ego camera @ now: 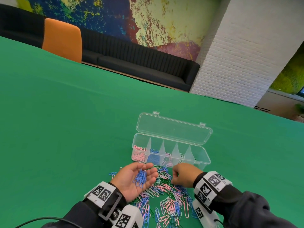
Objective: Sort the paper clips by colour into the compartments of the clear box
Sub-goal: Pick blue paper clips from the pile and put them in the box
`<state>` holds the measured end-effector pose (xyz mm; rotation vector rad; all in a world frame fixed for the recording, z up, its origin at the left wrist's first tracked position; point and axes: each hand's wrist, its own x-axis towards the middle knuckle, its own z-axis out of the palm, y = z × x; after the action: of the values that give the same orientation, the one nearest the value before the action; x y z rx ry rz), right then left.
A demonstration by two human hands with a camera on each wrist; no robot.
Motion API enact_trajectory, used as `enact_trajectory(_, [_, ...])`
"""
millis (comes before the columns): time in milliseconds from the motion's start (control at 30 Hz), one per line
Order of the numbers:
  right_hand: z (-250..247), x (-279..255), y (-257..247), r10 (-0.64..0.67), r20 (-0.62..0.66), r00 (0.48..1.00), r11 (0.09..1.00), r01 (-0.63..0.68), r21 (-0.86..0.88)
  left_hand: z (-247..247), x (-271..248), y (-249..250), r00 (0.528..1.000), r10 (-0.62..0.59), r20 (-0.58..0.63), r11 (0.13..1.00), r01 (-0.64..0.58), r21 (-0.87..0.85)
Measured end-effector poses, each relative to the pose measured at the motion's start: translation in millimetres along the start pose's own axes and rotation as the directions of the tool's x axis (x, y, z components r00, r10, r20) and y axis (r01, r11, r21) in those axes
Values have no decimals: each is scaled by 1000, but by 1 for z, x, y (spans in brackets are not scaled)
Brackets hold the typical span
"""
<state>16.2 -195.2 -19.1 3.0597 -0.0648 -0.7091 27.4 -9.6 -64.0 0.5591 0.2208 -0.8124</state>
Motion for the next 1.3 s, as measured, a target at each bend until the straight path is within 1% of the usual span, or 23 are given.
enact_trajectory(67, [0, 2, -3, -15, -1, 1000, 1000, 15, -15, 0, 0, 0, 1000, -1, 4, 1000, 1, -6])
enact_trajectory(100, [-2, 2, -2, -16, -12, 1000, 1000, 16, 9, -1, 0, 1, 1000, 1, 6, 1000, 0, -9])
enact_trajectory(233, [-15, -6, 5, -8, -69, 998, 965, 26, 263, -1, 1, 0, 1000, 4, 19, 1000, -4, -6])
enact_trajectory(333, [-28, -17, 4, -71, -130, 989, 892, 121, 436, -2, 3, -1, 1000, -6, 13, 1000, 6, 13])
enact_trajectory(433, [-34, -25, -4, -137, -211, 968, 773, 238, 588, -3, 5, -3, 999, -46, 23, 998, 45, 40])
enact_trajectory(467, [-34, -27, -6, -136, -228, 964, 746, 251, 616, -4, 6, -3, 998, -61, 29, 997, 60, 50])
enact_trajectory(500, [-34, -28, -7, -124, -236, 964, 747, 247, 617, -4, 6, -4, 997, -74, 35, 996, 72, 58])
enact_trajectory(533, [-33, -27, -5, -103, -233, 967, 786, 222, 577, -3, 5, -5, 996, -83, 40, 995, 80, 58])
enact_trajectory(567, [-32, -27, -2, -83, -220, 972, 857, 182, 482, -2, 5, -5, 995, -87, 48, 995, 85, 49])
enact_trajectory(600, [-30, -27, 2, -62, -197, 978, 936, 126, 330, -2, 4, -5, 995, -87, 56, 996, 86, 31])
enact_trajectory(633, [-27, -26, 6, -38, -166, 985, 986, 64, 155, -1, 4, -5, 994, -85, 63, 996, 84, 12])
enact_trajectory(667, [-22, -25, 10, -2, -133, 991, 1000, 4, 10, -2, 4, -4, 995, -80, 67, 997, 80, -2])
enact_trajectory(700, [-16, -25, 14, 41, -93, 995, 996, -48, -78, -2, 3, -4, 995, -75, 68, 997, 76, -11])
enact_trajectory(767, [-2, -22, 20, 109, -6, 994, 985, -109, -132, -3, 4, -3, 996, -66, 65, 998, 67, -11])
enact_trajectory(833, [7, -19, 23, 132, 47, 990, 984, -125, -124, -4, 4, -4, 996, -64, 60, 998, 64, 1])
enact_trajectory(967, [7, -16, 26, 149, 83, 985, 989, -146, -37, -3, 4, -4, 998, -54, 44, 998, 55, -7])
enact_trajectory(1033, [1, -20, 27, 126, 76, 989, 992, -128, 19, -3, 3, -4, 999, -45, 30, 999, 46, -18])
enact_trajectory(1067, [-4, -24, 26, 94, 58, 994, 992, -98, 75, -3, 3, -4, 999, -45, 25, 999, 45, -17])
enact_trajectory(1133, [-15, -32, 18, -8, -5, 1000, 963, 9, 270, -2, 3, -6, 998, -56, 24, 998, 56, 1])
enact_trajectory(1200, [-27, -38, 6, -108, -121, 987, 875, 152, 459, -2, 4, -7, 997, -73, 23, 997, 72, 29])
enact_trajectory(1233, [-31, -40, 0, -132, -180, 975, 827, 208, 522, -2, 4, -7, 997, -79, 22, 996, 78, 38])
enact_trajectory(1300, [-37, -40, -6, -143, -256, 956, 777, 268, 570, -3, 5, -7, 997, -79, 21, 996, 78, 38])
